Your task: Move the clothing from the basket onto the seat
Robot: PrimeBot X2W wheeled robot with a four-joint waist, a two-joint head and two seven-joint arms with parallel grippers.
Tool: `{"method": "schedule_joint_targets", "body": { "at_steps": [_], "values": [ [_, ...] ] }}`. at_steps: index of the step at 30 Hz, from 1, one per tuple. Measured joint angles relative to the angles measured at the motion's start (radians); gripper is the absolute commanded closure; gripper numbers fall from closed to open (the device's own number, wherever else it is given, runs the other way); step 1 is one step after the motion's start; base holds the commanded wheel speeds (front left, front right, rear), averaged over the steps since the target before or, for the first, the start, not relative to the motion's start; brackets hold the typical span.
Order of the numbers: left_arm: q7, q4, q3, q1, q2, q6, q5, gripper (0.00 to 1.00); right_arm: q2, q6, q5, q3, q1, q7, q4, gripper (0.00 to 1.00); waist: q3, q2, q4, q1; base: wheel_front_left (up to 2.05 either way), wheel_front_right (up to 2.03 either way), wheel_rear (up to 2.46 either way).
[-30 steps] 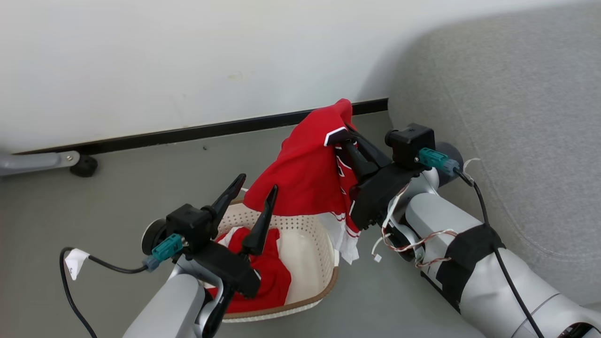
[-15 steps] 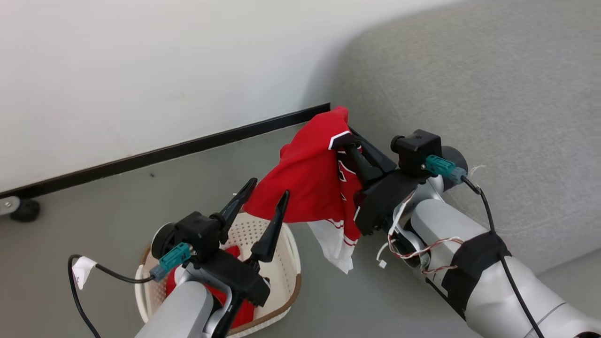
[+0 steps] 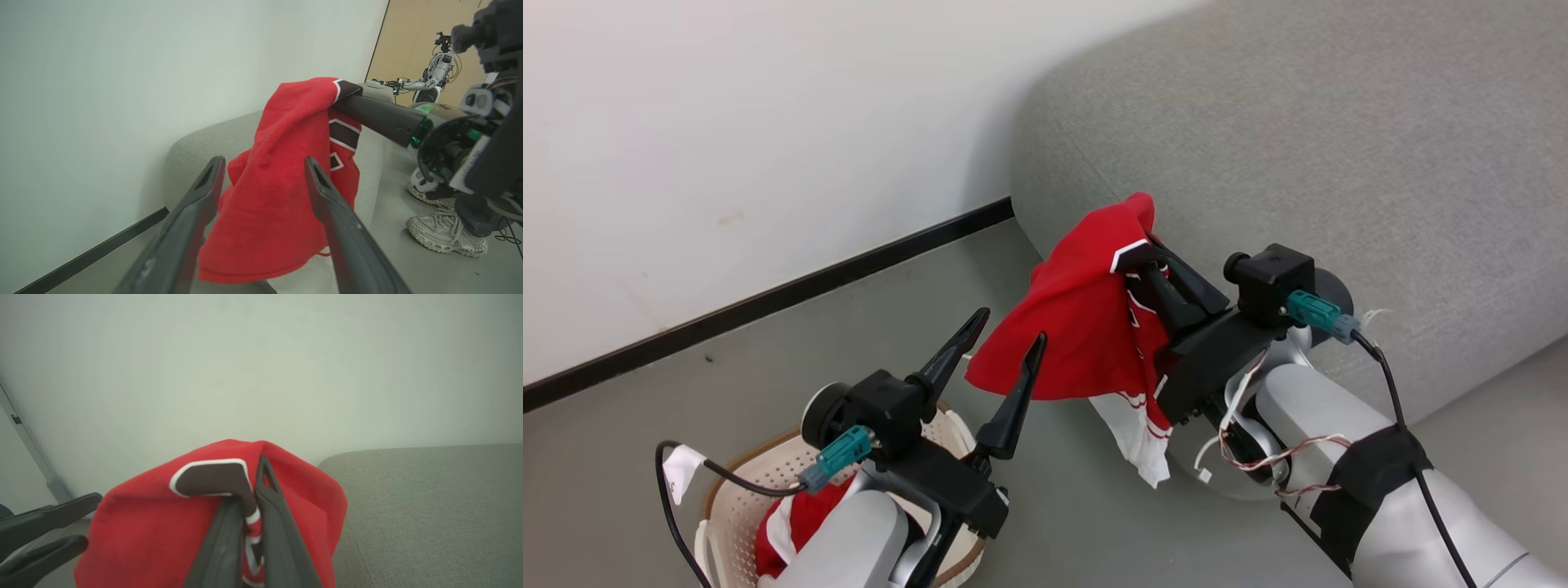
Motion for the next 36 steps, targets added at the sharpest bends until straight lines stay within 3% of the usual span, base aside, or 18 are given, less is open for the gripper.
{"method": "schedule_joint_targets", "body": {
  "at_steps": [12, 22, 36],
  "values": [
    [0.000, -0.028, 0.001, 0.008, 0.033, 0.000, 0.010, 0.00, -0.031, -0.038, -0.054, -0.071, 0.000, 0.000, -0.114, 1.00, 0.044, 0.0000, -0.061, 0.0001, 0.00, 0.00, 0.00],
    [0.000, -0.052, -0.025, 0.016, 0.041, 0.000, 0.023, 0.00, -0.124, -0.063, -0.113, -0.154, -0.080, -0.001, -0.165, 1.00, 0.094, 0.0000, -0.105, 0.0001, 0.00, 0.00, 0.00],
    [0.000, -0.084, -0.072, 0.016, 0.086, 0.000, 0.028, 0.00, -0.242, -0.082, -0.150, -0.290, -0.235, -0.001, -0.164, 1.00, 0.191, 0.0000, -0.106, 0.0002, 0.00, 0.00, 0.00]
  ]
}}
